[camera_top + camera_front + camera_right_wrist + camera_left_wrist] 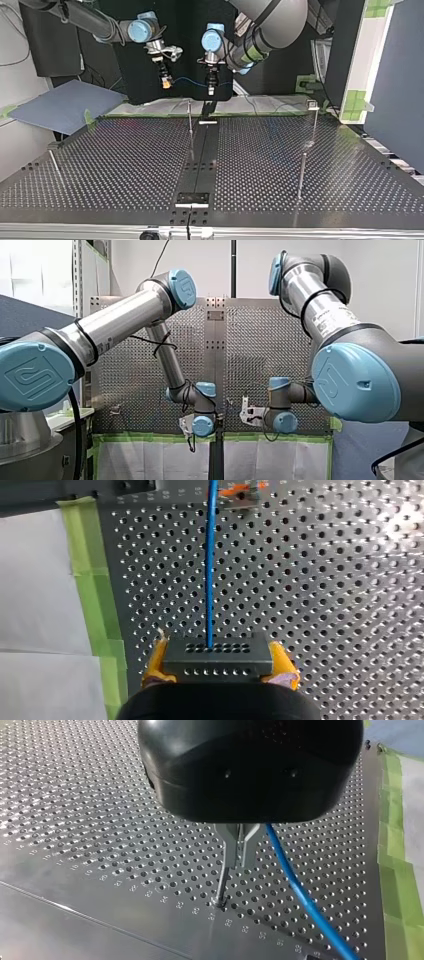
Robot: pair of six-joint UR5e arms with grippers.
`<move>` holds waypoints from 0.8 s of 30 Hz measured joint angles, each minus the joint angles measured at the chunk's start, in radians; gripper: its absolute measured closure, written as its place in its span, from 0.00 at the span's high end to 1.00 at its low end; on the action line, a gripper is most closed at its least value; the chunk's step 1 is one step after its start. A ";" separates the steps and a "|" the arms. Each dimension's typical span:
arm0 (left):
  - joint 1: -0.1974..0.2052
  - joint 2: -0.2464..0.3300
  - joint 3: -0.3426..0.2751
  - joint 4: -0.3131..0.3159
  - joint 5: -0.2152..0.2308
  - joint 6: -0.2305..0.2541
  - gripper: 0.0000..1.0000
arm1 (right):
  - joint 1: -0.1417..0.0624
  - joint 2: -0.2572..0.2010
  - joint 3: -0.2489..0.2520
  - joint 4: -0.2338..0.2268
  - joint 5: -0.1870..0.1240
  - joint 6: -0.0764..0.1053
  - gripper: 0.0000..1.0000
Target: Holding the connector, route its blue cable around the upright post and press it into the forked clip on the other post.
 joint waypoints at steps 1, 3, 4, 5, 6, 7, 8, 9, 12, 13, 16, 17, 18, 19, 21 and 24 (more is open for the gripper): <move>0.001 0.000 0.000 0.000 0.001 0.000 0.02 | -0.001 0.004 -0.003 0.000 0.000 0.000 0.00; 0.001 0.000 0.001 0.000 0.002 0.001 0.02 | -0.003 0.009 -0.007 -0.001 -0.001 0.001 0.00; 0.002 0.000 0.003 -0.001 0.002 0.002 0.02 | -0.005 0.012 -0.010 -0.001 -0.001 0.002 0.00; 0.002 0.000 0.005 -0.002 0.002 0.003 0.02 | -0.006 0.015 -0.013 -0.001 -0.002 0.002 0.00; 0.001 0.000 0.008 -0.003 0.002 0.004 0.02 | -0.008 0.017 -0.016 -0.001 -0.002 0.002 0.00; 0.001 0.000 0.012 -0.006 0.002 0.007 0.02 | -0.010 0.021 -0.020 -0.001 -0.003 0.002 0.00; 0.000 0.000 0.014 -0.008 0.001 0.010 0.02 | -0.012 0.023 -0.023 -0.001 -0.004 0.002 0.00; 0.000 0.000 0.017 -0.011 0.001 0.012 0.02 | -0.014 0.026 -0.025 -0.001 -0.004 0.001 0.00; -0.001 0.000 0.022 -0.017 0.001 0.022 0.02 | -0.020 0.033 -0.034 -0.001 -0.010 -0.003 0.00; -0.001 0.000 0.024 -0.018 0.002 0.025 0.02 | -0.022 0.035 -0.036 -0.001 -0.014 -0.005 0.00; -0.002 0.000 0.028 -0.021 0.003 0.034 0.02 | -0.026 0.038 -0.042 -0.002 -0.023 -0.007 0.00; -0.002 0.000 0.029 -0.023 0.003 0.035 0.02 | -0.027 0.039 -0.044 -0.002 -0.025 -0.008 0.00; -0.002 0.000 0.031 -0.024 0.004 0.037 0.02 | -0.029 0.039 -0.047 -0.002 -0.028 -0.008 0.00; -0.002 0.000 0.034 -0.028 0.004 0.039 0.02 | -0.030 0.040 -0.050 -0.001 -0.031 -0.008 0.00; -0.002 0.000 0.038 -0.032 0.004 0.041 0.02 | -0.033 0.040 -0.054 -0.001 -0.034 -0.008 0.00; -0.002 -0.001 0.045 -0.038 0.006 0.047 0.02 | -0.036 0.040 -0.061 0.001 -0.040 -0.008 0.00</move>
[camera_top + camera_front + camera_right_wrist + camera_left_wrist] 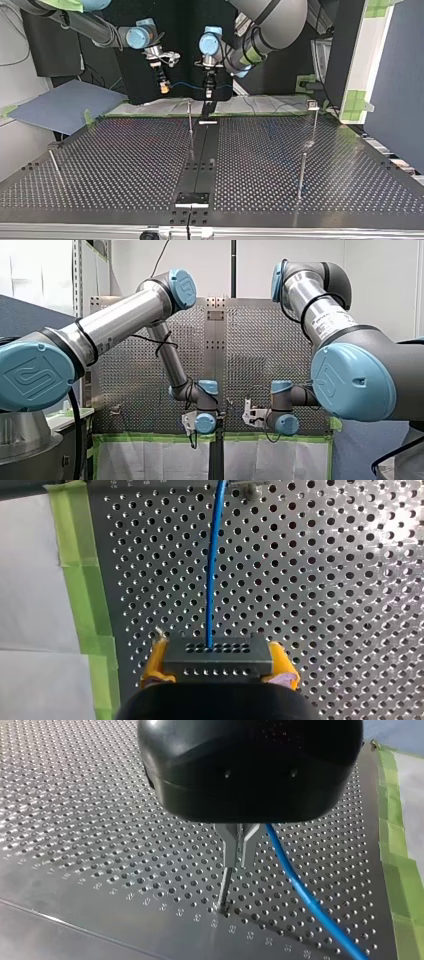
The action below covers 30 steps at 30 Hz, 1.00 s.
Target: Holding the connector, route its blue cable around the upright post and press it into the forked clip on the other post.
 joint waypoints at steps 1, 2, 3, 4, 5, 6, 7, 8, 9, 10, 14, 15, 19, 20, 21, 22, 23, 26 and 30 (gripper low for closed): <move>0.000 0.000 0.004 -0.003 0.001 0.002 0.02 | -0.002 0.000 -0.003 0.001 -0.003 0.000 0.00; 0.000 0.000 0.007 -0.005 0.001 0.003 0.02 | -0.003 0.000 -0.005 0.001 -0.004 0.000 0.00; 0.000 0.000 0.011 -0.008 0.002 0.004 0.02 | -0.004 0.001 -0.007 0.002 -0.006 0.000 0.00; 0.000 0.000 0.013 -0.009 0.002 0.004 0.02 | -0.007 0.001 -0.009 0.003 -0.007 0.000 0.00; 0.000 0.000 0.016 -0.011 0.003 0.004 0.02 | -0.008 0.001 -0.012 0.003 -0.008 0.000 0.00; 0.000 0.000 0.017 -0.012 0.003 0.004 0.02 | -0.010 0.001 -0.014 0.004 -0.009 0.001 0.00; 0.000 0.000 0.019 -0.013 0.003 0.005 0.02 | -0.013 0.001 -0.017 0.004 -0.010 0.000 0.00; 0.000 0.000 0.020 -0.014 0.003 0.005 0.02 | -0.015 0.001 -0.019 0.005 -0.010 0.000 0.00; 0.000 0.000 0.022 -0.014 0.003 0.005 0.02 | -0.017 0.002 -0.020 0.005 -0.011 0.000 0.00; 0.000 0.000 0.024 -0.015 0.004 0.005 0.02 | -0.021 0.002 -0.023 0.006 -0.011 0.000 0.00; 0.001 0.000 0.030 -0.021 0.009 0.008 0.02 | -0.032 0.002 -0.029 0.006 -0.015 0.001 0.00; 0.001 0.000 0.031 -0.022 0.010 0.008 0.02 | -0.034 0.002 -0.030 0.006 -0.017 0.001 0.00; 0.004 0.000 0.035 -0.024 0.017 0.011 0.02 | -0.046 0.002 -0.038 0.008 -0.026 0.003 0.00; 0.004 0.000 0.035 -0.024 0.018 0.011 0.02 | -0.049 0.002 -0.040 0.009 -0.028 0.003 0.00; 0.004 0.000 0.035 -0.024 0.019 0.011 0.02 | -0.051 0.002 -0.041 0.009 -0.029 0.003 0.00; 0.005 -0.001 0.035 -0.025 0.020 0.011 0.02 | -0.054 0.003 -0.042 0.010 -0.031 0.003 0.00; 0.005 -0.001 0.035 -0.025 0.021 0.011 0.02 | -0.057 0.003 -0.043 0.010 -0.032 0.003 0.00; 0.009 0.000 0.035 -0.027 0.022 0.011 0.02 | -0.061 0.003 -0.044 0.011 -0.036 0.002 0.00; 0.011 -0.001 0.035 -0.028 0.022 0.011 0.02 | -0.067 0.004 -0.045 0.012 -0.039 0.001 0.00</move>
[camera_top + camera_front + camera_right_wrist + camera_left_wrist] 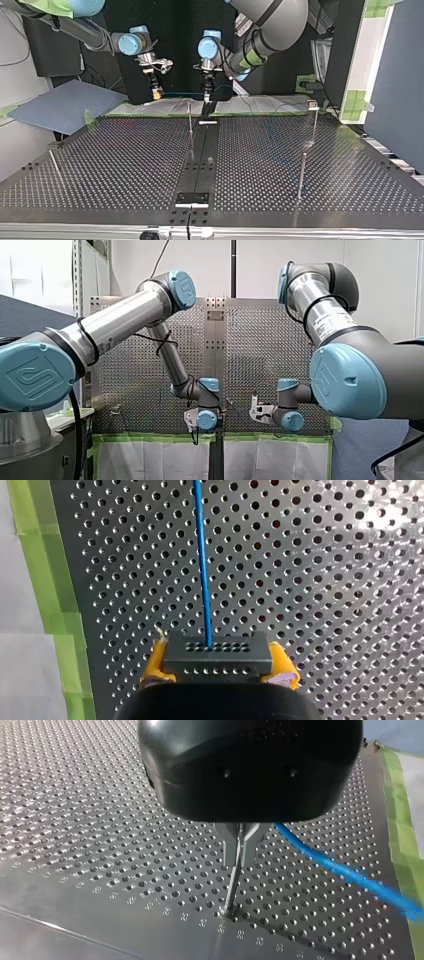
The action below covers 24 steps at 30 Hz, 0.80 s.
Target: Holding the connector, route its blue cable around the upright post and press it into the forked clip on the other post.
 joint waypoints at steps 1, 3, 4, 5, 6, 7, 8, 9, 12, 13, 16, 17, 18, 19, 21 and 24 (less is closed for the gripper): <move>0.000 0.000 0.000 0.000 0.000 0.000 0.02 | -0.002 0.000 -0.001 0.000 -0.001 0.000 0.00; 0.001 -0.001 0.001 0.000 0.001 0.000 0.02 | -0.005 0.000 -0.001 0.000 -0.003 0.000 0.00; 0.001 -0.001 0.003 0.000 0.001 0.002 0.02 | -0.006 0.000 -0.002 0.000 -0.006 0.000 0.00; 0.001 -0.001 0.004 0.000 0.001 0.004 0.02 | -0.008 0.000 -0.003 0.001 -0.008 -0.001 0.00; 0.001 -0.001 0.005 -0.001 0.000 0.007 0.02 | -0.009 0.000 -0.003 0.001 -0.010 -0.001 0.00; 0.001 -0.001 0.005 -0.001 0.000 0.010 0.02 | -0.010 0.000 -0.004 0.001 -0.012 -0.001 0.00; 0.001 -0.001 0.006 -0.001 0.000 0.011 0.02 | -0.011 0.000 -0.005 0.001 -0.013 -0.001 0.00; 0.001 -0.001 0.006 0.000 0.000 0.012 0.02 | -0.011 0.000 -0.005 0.002 -0.014 -0.001 0.00; 0.001 0.000 0.006 0.000 0.001 0.015 0.02 | -0.012 0.000 -0.008 0.004 -0.016 -0.001 0.00; 0.001 0.000 0.007 0.000 0.001 0.015 0.02 | -0.013 0.001 -0.009 0.005 -0.017 -0.001 0.00; 0.001 -0.001 0.009 0.000 0.001 0.015 0.02 | -0.014 0.001 -0.012 0.008 -0.017 -0.001 0.00; 0.001 -0.001 0.010 0.000 0.001 0.015 0.02 | -0.014 0.001 -0.013 0.009 -0.018 -0.002 0.00; 0.001 0.000 0.010 0.000 0.001 0.016 0.02 | -0.014 0.001 -0.014 0.010 -0.018 -0.002 0.00; 0.001 -0.001 0.010 0.000 0.001 0.016 0.02 | -0.014 0.001 -0.015 0.011 -0.018 -0.002 0.00; 0.001 0.000 0.011 0.000 0.001 0.017 0.02 | -0.014 0.001 -0.015 0.012 -0.018 -0.002 0.00; 0.001 -0.001 0.012 -0.001 0.001 0.025 0.02 | -0.017 0.002 -0.015 0.012 -0.018 -0.002 0.00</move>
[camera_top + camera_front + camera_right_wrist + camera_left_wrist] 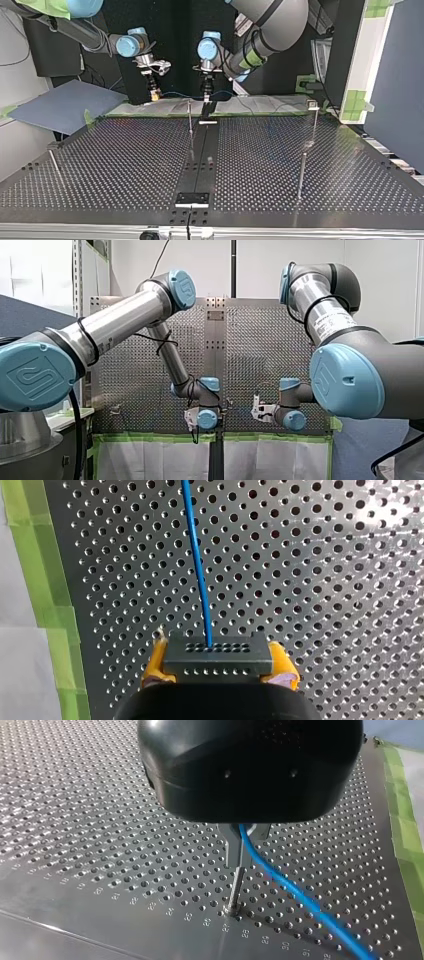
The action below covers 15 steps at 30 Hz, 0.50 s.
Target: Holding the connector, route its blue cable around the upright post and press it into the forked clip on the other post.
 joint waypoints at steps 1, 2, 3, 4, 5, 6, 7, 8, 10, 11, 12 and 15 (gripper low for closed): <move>0.000 0.000 0.001 -0.001 0.000 0.004 0.02 | -0.001 0.000 0.000 0.000 0.000 0.000 0.00; 0.000 0.000 0.002 -0.002 0.000 0.006 0.02 | -0.002 0.000 0.000 0.000 0.000 0.000 0.00; 0.000 0.000 0.004 -0.003 0.000 0.010 0.02 | -0.004 0.000 0.000 0.000 0.000 0.000 0.00; 0.000 0.000 0.005 -0.004 0.000 0.013 0.02 | -0.005 0.000 -0.001 0.000 0.000 0.000 0.00; 0.000 0.000 0.007 -0.005 0.000 0.015 0.02 | -0.006 0.000 -0.001 0.000 0.000 0.000 0.00; 0.000 0.000 0.008 -0.006 0.000 0.016 0.02 | -0.007 0.000 -0.001 -0.001 0.000 0.000 0.00; 0.000 0.000 0.010 -0.008 0.000 0.016 0.02 | -0.009 0.000 -0.002 0.000 0.000 0.000 0.00; 0.000 0.000 0.012 -0.009 0.000 0.017 0.02 | -0.010 0.000 -0.003 0.000 -0.001 0.001 0.00; 0.000 0.000 0.017 -0.017 0.000 0.018 0.02 | -0.012 0.001 -0.007 0.001 -0.001 0.002 0.00; 0.000 0.000 0.020 -0.020 0.000 0.018 0.02 | -0.013 0.001 -0.009 0.001 -0.002 0.002 0.00; 0.000 0.000 0.022 -0.024 0.001 0.019 0.02 | -0.014 0.002 -0.011 0.002 -0.002 0.003 0.00; 0.000 0.000 0.028 -0.031 0.006 0.020 0.02 | -0.017 0.002 -0.019 0.007 -0.003 0.004 0.00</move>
